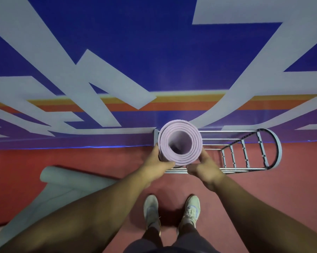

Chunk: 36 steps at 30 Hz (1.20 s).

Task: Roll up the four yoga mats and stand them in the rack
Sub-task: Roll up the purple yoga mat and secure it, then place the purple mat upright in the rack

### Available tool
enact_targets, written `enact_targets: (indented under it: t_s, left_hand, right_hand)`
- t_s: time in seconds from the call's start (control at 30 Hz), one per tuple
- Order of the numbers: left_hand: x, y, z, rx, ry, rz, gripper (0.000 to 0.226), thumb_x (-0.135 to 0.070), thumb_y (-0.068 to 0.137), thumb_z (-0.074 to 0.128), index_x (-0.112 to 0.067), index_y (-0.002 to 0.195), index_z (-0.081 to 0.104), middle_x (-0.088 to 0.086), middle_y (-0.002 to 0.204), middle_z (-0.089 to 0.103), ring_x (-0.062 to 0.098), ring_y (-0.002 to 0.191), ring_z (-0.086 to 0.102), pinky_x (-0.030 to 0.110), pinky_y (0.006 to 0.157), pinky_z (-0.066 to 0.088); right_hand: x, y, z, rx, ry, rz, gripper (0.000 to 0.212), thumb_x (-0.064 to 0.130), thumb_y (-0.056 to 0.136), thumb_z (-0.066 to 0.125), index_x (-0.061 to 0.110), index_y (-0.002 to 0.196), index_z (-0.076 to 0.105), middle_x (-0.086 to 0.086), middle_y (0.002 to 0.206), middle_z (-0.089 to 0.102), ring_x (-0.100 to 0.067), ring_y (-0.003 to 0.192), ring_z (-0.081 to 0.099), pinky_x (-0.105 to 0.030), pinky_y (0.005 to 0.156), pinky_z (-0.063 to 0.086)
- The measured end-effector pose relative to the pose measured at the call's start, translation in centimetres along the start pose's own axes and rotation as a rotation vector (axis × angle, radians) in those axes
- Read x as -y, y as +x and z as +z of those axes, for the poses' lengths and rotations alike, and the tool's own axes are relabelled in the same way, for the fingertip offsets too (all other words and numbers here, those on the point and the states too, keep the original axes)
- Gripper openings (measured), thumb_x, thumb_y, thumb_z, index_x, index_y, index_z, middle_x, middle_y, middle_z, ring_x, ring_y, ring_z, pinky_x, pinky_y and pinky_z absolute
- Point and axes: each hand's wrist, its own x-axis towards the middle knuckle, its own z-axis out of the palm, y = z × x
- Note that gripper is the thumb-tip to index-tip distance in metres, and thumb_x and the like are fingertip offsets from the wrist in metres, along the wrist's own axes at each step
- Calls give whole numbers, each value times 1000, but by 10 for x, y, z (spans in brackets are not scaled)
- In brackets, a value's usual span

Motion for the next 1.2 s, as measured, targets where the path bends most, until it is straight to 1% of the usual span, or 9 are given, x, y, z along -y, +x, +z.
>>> enact_targets:
  t_s: [0.07, 0.2, 0.3, 0.4, 0.47, 0.77, 0.93, 1.03, 1.2]
  left_hand:
    - [-2, 0, 0, 55, 11, -130, 62, -23, 94, 71, -40, 145, 41, -17, 138, 53, 17, 124, 58, 36, 93, 51]
    - [6, 5, 4, 75, 95, -64, 68, -15, 98, 65, -26, 156, 30, -24, 104, 50, -5, 92, 54, 19, 78, 47]
    - [13, 5, 4, 56, 125, -75, 57, -10, 99, 62, -19, 151, 40, -24, 98, 53, -7, 82, 51, 13, 69, 45]
    - [20, 0, -2, 42, 174, -72, 68, -20, 96, 68, -22, 156, 36, -3, 147, 51, 7, 115, 55, 20, 90, 44]
    - [24, -3, -6, 38, 198, -72, 69, -23, 95, 69, -24, 156, 36, 3, 155, 43, 13, 130, 51, 23, 98, 43]
    - [23, -31, 5, -121, 156, -31, 61, -24, 95, 69, -21, 151, 44, 3, 147, 51, 20, 128, 56, 29, 99, 46]
    - [47, -72, 23, -373, -59, -44, 47, -16, 95, 68, -13, 140, 53, -4, 121, 60, 22, 107, 65, 30, 80, 51]
    - [72, -109, 37, -501, -173, -68, 50, -18, 95, 69, -15, 143, 52, 0, 130, 58, 33, 110, 66, 41, 88, 53]
    - [117, -192, 39, -661, -222, -89, 54, -18, 94, 69, -12, 144, 50, 8, 138, 55, 28, 103, 64, 35, 83, 51]
  right_hand:
    - [-2, 5, 3, 52, -38, 90, 73, -9, 87, 64, 35, 143, 45, 9, 133, 59, -17, 104, 61, -39, 81, 54]
    - [-12, 17, 15, 61, -239, 153, 91, 7, 89, 72, 29, 159, 19, 8, 155, 36, -25, 133, 51, -46, 101, 50]
    - [-17, 18, 19, 5, -348, 158, 93, 15, 87, 75, 27, 160, 19, -1, 157, 38, -19, 118, 53, -37, 95, 51]
    - [-18, 14, 17, -25, -409, 162, 90, 18, 88, 74, 28, 159, 20, -2, 152, 44, -15, 88, 53, -30, 79, 46]
    - [-19, 11, 13, -62, -421, 162, 86, 17, 89, 72, 28, 159, 23, -2, 149, 46, -12, 77, 54, -30, 75, 46]
    - [-13, -11, 5, -21, -473, 82, 79, 14, 92, 69, 25, 158, 27, 4, 155, 41, -22, 111, 60, -31, 81, 50]
    - [1, -30, 15, 175, -556, 28, 67, 15, 93, 68, 37, 148, 39, 19, 126, 59, -6, 78, 60, -23, 71, 51]
    - [-2, -48, 34, 300, -635, 17, 56, 9, 93, 69, 40, 129, 40, 23, 109, 58, 1, 82, 60, -8, 64, 48]
    - [-34, -74, 82, 528, -892, -105, 80, 34, 83, 72, 42, 151, 31, 4, 146, 49, -18, 132, 52, -42, 111, 44]
